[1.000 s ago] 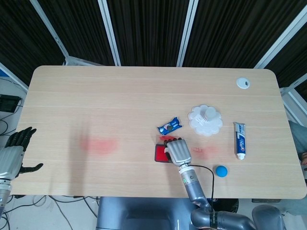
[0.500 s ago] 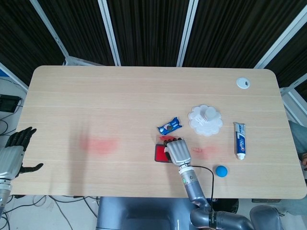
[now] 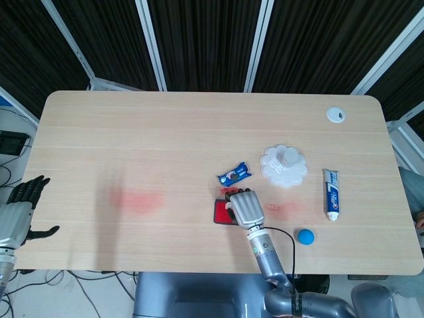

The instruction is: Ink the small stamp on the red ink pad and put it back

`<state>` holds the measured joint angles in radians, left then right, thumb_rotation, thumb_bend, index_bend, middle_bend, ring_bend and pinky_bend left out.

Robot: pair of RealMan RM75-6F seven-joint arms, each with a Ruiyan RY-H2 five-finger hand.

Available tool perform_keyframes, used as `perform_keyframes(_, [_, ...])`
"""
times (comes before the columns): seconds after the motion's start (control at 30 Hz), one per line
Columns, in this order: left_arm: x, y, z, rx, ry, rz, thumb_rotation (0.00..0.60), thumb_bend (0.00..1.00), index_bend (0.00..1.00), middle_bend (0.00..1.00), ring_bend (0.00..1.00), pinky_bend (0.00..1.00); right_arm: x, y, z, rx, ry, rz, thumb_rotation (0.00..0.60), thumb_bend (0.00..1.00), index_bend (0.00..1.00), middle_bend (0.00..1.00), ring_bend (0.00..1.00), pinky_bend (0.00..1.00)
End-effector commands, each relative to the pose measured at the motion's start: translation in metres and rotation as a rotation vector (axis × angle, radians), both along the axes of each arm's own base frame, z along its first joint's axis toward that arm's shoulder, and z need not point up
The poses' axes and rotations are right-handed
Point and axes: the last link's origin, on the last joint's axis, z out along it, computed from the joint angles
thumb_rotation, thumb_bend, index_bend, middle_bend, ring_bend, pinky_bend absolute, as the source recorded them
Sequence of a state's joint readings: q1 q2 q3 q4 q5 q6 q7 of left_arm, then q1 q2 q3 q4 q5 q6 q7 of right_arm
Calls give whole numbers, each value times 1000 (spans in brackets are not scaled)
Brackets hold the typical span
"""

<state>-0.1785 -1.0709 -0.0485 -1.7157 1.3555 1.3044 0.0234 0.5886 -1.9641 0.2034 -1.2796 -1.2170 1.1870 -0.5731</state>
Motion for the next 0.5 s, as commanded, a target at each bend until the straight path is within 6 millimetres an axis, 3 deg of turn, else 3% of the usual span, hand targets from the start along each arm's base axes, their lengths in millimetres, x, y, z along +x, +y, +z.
perform_keyframes(0.03, [0,0,0,3,2,-2,600,1,0,0,0,0,-3,0,19,-42,4,21,600,566,760,623,507,510])
perform_keyframes(0.2, [0,-1,0,5,5,-4,600,1,0,0,0,0,-21,1,42,-70,26,9,600,566,760,612,505,507])
perform_keyframes(0.5, [0,-1,0,18,9,-8,600,1,0,0,0,0,-59,4,66,-96,56,-69,600,566,760,602,497,483])
